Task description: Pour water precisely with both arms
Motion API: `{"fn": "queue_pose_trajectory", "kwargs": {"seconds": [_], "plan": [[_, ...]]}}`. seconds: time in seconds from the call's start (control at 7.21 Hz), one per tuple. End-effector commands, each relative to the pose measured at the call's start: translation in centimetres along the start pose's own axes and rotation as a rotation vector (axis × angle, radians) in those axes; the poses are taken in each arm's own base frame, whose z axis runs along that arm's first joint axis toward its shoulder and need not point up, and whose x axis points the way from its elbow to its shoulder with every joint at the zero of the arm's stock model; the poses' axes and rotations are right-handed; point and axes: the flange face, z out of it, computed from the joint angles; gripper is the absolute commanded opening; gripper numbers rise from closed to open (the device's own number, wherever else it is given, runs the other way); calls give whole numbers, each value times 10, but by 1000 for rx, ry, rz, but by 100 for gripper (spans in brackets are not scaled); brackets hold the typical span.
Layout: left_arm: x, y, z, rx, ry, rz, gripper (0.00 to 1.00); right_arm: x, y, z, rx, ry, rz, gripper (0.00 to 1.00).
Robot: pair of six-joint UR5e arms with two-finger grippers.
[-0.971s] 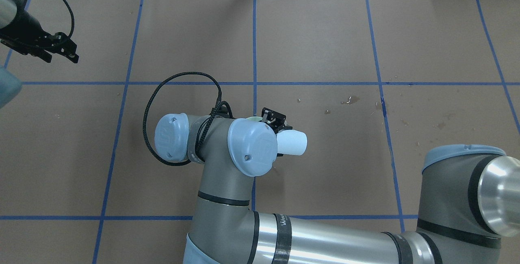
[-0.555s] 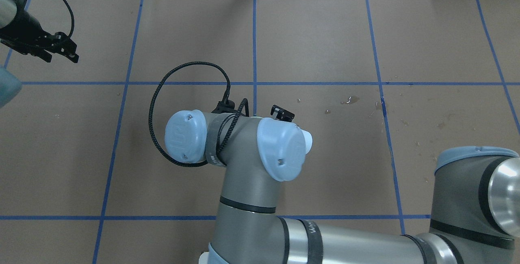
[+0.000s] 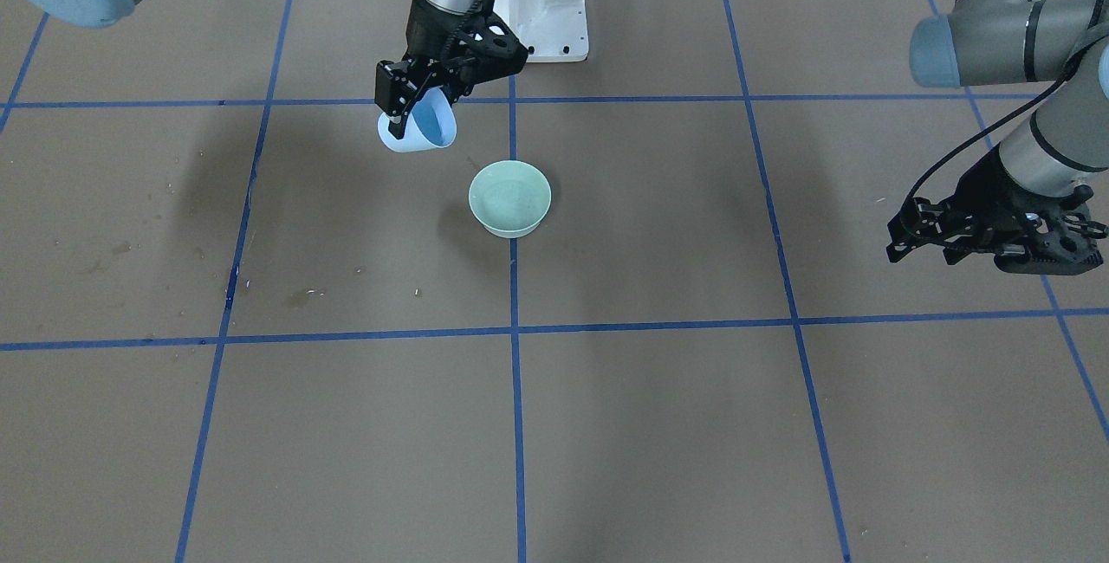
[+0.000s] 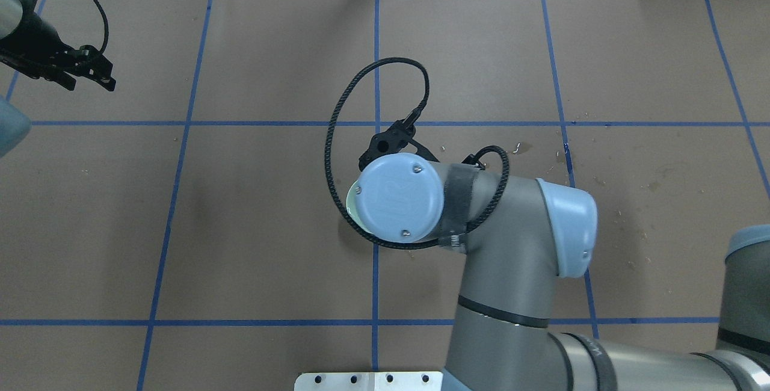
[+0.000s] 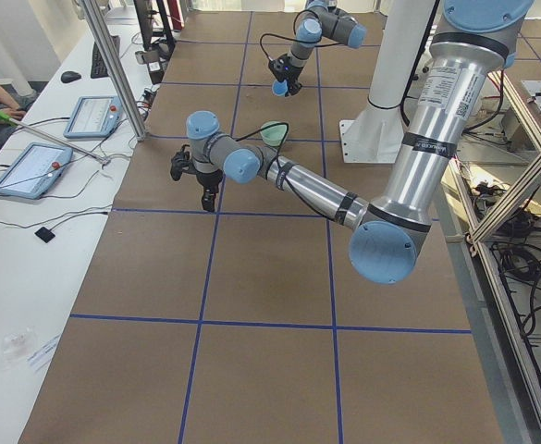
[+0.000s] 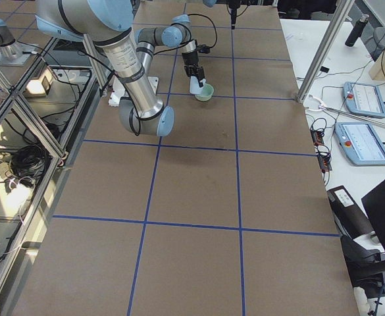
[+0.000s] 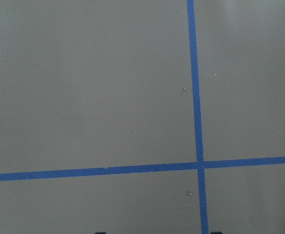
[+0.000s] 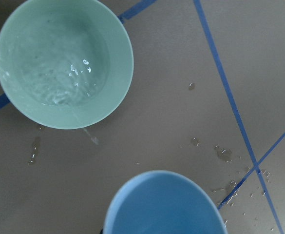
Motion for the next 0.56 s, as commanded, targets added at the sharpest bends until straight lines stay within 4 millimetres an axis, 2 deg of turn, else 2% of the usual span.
{"fn": "queue_pose_trajectory", "kwargs": {"seconds": [0.0, 0.14, 0.28, 0.42], "plan": [[1, 0, -2, 2, 2, 1, 78, 69, 9, -8, 85, -56, 155, 33], [1, 0, -2, 3, 2, 2, 78, 101, 12, -5, 99, -88, 254, 33], [1, 0, -2, 4, 1, 2, 78, 136, 16, 7, 120, -124, 322, 33], [3, -1, -3, 6, 3, 2, 78, 168, 33, 28, 142, -120, 352, 33]]}}
